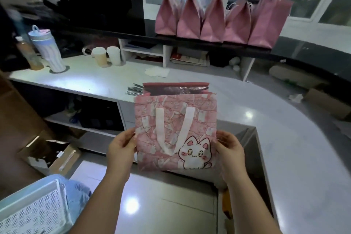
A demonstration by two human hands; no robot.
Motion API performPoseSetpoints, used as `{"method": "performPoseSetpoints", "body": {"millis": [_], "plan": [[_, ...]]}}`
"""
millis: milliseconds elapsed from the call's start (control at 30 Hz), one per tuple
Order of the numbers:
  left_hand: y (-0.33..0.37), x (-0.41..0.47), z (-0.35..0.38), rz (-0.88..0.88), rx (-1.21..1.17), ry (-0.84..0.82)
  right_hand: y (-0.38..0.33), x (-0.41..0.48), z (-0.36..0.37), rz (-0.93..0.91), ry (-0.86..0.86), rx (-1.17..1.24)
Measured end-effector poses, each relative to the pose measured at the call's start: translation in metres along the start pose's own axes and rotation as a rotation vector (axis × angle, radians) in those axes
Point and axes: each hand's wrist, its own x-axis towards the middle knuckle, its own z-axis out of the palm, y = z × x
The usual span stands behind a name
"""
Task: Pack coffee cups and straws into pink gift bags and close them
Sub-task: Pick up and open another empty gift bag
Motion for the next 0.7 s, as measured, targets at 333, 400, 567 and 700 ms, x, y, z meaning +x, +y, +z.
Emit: {"method": "performPoseSetpoints", "body": {"millis": [333, 400, 567, 700], "plan": [[0.014, 0.174, 0.067, 0.052, -0.035, -0.040, -0.007, 0.152, 0.083, -0.052, 0.043, 0.035], [0.022, 0.213, 0.086, 0.040, -0.050, -0.087, -0.015, 0.181, 0.098, -0.080, 0.086, 0.032], [0.040, 0.310, 0.138, 0.083, -0.001, -0.230, -0.043, 0.253, 0.125, -0.177, 0.201, 0.024], [0.031, 0.366, 0.184, 0.103, -0.005, -0.260, -0.045, 0.305, 0.138, -0.172, 0.303, 0.012]]}}
